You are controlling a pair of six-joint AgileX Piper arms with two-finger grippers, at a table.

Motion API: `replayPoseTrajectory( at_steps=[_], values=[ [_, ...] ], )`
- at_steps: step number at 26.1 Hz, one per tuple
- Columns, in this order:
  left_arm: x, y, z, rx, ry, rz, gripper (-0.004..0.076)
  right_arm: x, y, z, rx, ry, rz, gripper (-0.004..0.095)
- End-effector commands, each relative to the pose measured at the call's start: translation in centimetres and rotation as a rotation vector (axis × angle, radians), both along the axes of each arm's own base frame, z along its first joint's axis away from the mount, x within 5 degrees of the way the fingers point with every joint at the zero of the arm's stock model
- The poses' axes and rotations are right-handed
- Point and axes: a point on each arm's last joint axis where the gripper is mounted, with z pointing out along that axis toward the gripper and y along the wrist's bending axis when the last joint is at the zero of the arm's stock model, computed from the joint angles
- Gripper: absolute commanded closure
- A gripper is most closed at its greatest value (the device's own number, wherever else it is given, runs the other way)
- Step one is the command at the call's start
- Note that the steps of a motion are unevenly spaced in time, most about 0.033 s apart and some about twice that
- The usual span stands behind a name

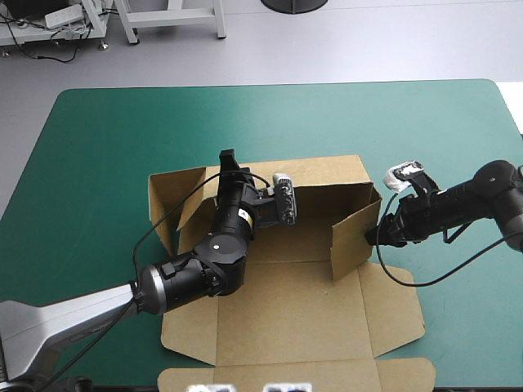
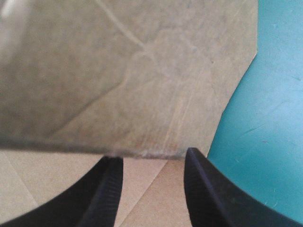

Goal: Fold the box

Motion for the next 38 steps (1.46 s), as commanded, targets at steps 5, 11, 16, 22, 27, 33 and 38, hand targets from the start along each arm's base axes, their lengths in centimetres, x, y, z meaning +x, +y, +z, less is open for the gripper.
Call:
replayPoseTrajectory(
  at_steps=[5,11,16,22,27,33,38],
  values=[
    [-0.3,0.4,1.7,-0.063,-0.032,0.019,0.0729,-0.4,1.0,2.3,0.136,-0.070,0.030,0.0514],
    [-0.3,0.4,1.8,-0.065,-0.033,0.012,0.0729,0.2,1.4,3.0,0.200,-0.173,0.034,0.0514],
    [-0.3,0.3,1.8,-0.065,-0.034,0.010,0.0729,0.8,1.1,3.0,0.160,-0.255,0.007,0.0514],
    [-0.4,0.0,1.7,-0.078,-0.029,-0.025,0.0729,1.6,0.9,3.1,0.129,-0.350,-0.014,0.0514],
    [-0.4,0.0,1.7,-0.078,-0.029,-0.030,0.0729,2.1,0.8,3.1,0.124,-0.407,-0.013,0.0514],
    [-0.4,0.0,1.7,-0.078,-0.029,-0.030,0.0729,2.9,0.9,2.7,0.162,-0.435,-0.018,0.0514],
    [-0.4,0.0,1.7,-0.077,-0.029,-0.028,0.0729,4.1,1.1,2.0,0.218,-0.458,-0.028,0.0513]
  ],
)
